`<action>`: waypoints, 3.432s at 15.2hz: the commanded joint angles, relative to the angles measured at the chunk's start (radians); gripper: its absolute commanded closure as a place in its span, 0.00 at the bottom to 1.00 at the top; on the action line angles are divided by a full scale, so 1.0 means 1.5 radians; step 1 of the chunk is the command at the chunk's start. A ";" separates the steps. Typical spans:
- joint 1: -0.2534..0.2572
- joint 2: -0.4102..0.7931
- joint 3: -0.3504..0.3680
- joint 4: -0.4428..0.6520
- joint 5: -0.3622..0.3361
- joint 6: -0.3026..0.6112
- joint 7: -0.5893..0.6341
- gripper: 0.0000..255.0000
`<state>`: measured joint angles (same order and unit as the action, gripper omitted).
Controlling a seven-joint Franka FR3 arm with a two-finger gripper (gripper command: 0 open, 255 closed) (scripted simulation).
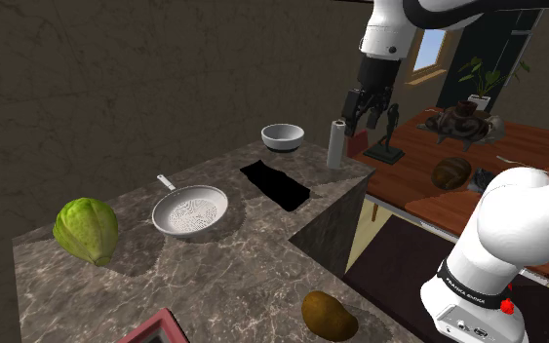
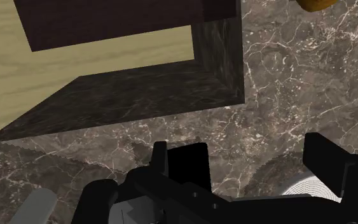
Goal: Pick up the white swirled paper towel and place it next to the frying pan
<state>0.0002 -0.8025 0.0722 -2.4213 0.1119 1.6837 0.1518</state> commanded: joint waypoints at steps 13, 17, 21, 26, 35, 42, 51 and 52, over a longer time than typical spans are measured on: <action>-0.062 0.237 -0.108 0.102 -0.056 0.107 -0.102 0.00; -0.077 0.324 -0.140 0.159 -0.059 0.129 -0.135 0.00; -0.091 0.414 -0.170 0.227 -0.054 0.143 -0.168 0.00; -0.113 0.532 -0.202 0.329 -0.035 0.146 -0.210 0.00; -0.175 0.763 -0.234 0.571 0.021 0.107 -0.276 0.00; -0.188 0.809 -0.234 0.584 0.033 0.136 -0.286 0.00; -0.187 0.813 -0.233 0.567 0.035 0.157 -0.287 0.00; -0.187 0.813 -0.233 0.567 0.035 0.157 -0.287 0.00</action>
<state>-0.2797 0.4173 -0.2767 -1.5715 0.1641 1.9193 -0.2793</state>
